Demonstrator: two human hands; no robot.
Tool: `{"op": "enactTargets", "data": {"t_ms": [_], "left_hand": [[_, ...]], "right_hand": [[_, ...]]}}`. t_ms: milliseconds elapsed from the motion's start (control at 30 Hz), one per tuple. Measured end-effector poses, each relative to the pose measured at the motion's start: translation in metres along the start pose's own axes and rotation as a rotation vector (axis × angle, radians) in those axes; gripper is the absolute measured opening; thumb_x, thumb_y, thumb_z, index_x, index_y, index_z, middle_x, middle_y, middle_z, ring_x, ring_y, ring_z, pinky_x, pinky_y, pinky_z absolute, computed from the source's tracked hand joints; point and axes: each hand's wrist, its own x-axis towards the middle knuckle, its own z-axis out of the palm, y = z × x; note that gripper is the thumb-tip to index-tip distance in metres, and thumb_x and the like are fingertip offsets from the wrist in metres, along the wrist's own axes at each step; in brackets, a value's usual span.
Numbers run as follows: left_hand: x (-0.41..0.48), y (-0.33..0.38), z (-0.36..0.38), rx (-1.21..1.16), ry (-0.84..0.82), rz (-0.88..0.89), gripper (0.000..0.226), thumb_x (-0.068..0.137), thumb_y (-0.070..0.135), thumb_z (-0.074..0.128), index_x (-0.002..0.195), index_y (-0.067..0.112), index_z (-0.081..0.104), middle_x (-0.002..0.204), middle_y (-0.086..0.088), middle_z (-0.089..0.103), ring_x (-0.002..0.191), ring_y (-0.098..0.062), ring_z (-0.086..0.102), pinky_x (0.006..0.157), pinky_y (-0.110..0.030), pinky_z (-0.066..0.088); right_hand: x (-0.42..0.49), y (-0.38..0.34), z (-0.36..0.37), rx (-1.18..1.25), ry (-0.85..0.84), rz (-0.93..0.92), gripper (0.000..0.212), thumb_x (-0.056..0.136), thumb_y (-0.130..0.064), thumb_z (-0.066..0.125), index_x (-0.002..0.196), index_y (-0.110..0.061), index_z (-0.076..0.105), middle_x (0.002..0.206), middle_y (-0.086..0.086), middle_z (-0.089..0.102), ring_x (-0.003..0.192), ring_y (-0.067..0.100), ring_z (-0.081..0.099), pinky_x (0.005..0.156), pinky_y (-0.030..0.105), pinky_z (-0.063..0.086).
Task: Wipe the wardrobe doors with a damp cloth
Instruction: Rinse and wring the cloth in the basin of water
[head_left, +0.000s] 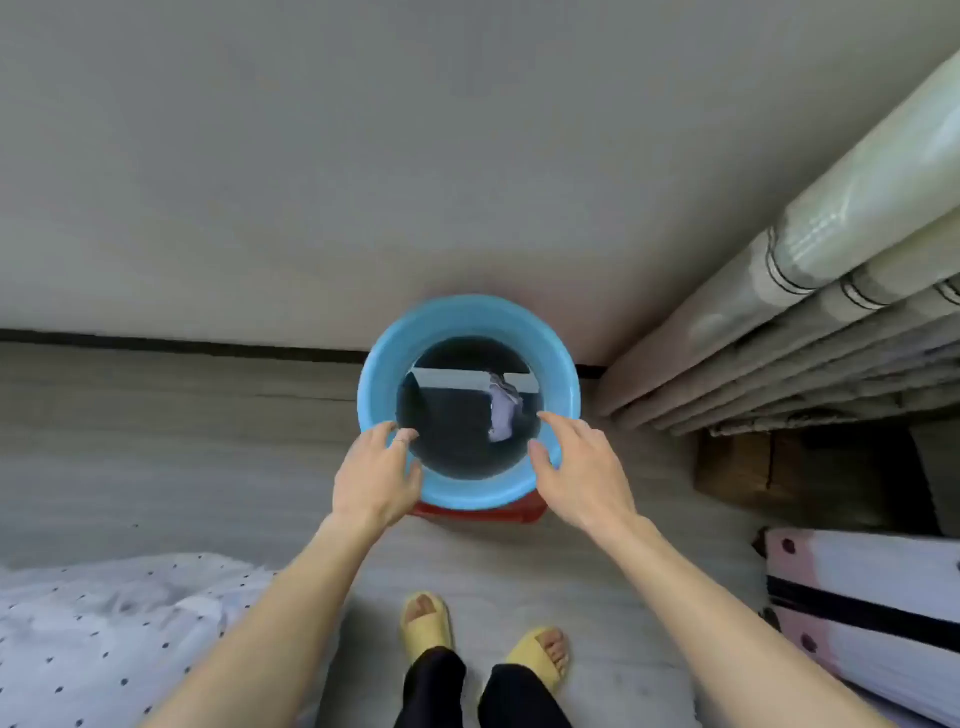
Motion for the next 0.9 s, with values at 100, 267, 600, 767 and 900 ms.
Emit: {"op": "enactTargets", "data": {"t_ms": [100, 267, 600, 767, 900], "left_hand": [[0.037, -0.02, 0.027, 0.113, 0.026, 0.083, 0.042, 0.096, 0.029, 0.053, 0.136, 0.019, 0.059, 0.13, -0.004, 0.059, 0.122, -0.028, 0.052, 0.108, -0.041, 0.039], [0.08, -0.048, 0.058, 0.315, 0.1, 0.296, 0.042, 0.083, 0.031, 0.04, 0.104, 0.019, 0.074, 0.077, 0.0, 0.069, 0.071, -0.026, 0.064, 0.092, -0.035, 0.035], [0.126, -0.008, 0.033, -0.453, -0.48, -0.202, 0.035, 0.099, 0.046, 0.04, 0.127, 0.031, 0.055, 0.116, -0.004, 0.067, 0.111, -0.029, 0.06, 0.091, -0.035, 0.05], [0.144, 0.006, 0.056, -1.122, -0.561, -0.616, 0.045, 0.098, 0.059, 0.04, 0.121, 0.023, 0.052, 0.106, -0.002, 0.067, 0.095, -0.026, 0.069, 0.086, -0.042, 0.059], [0.154, 0.01, 0.062, -1.434, -0.331, -0.799, 0.031, 0.103, 0.044, 0.048, 0.105, 0.015, 0.06, 0.091, -0.005, 0.07, 0.074, -0.02, 0.065, 0.062, -0.029, 0.053]], "right_hand": [[0.054, 0.003, 0.028, 0.045, 0.006, -0.019, 0.048, 0.102, -0.036, 0.046, 0.149, -0.027, 0.039, 0.15, -0.007, 0.043, 0.133, 0.019, 0.042, 0.101, 0.033, 0.038], [0.144, 0.005, 0.087, 0.043, -0.058, 0.027, 0.053, 0.103, -0.033, 0.048, 0.153, -0.035, 0.031, 0.158, 0.004, 0.027, 0.135, 0.032, 0.041, 0.106, 0.041, 0.04], [0.185, -0.015, 0.125, 0.525, -0.054, 0.638, 0.033, 0.091, -0.027, 0.069, 0.116, -0.015, 0.052, 0.112, 0.015, 0.06, 0.082, 0.026, 0.063, 0.069, 0.036, 0.056], [0.154, -0.038, 0.133, 1.039, 0.003, 0.71, 0.022, 0.103, -0.033, 0.052, 0.093, -0.014, 0.046, 0.046, -0.004, 0.043, 0.039, 0.011, 0.035, 0.041, 0.025, 0.028], [0.12, -0.071, 0.13, 0.827, 0.003, 0.483, 0.034, 0.104, -0.041, 0.044, 0.083, -0.021, 0.06, 0.055, -0.008, 0.057, 0.055, 0.015, 0.052, 0.057, 0.028, 0.04]]}}
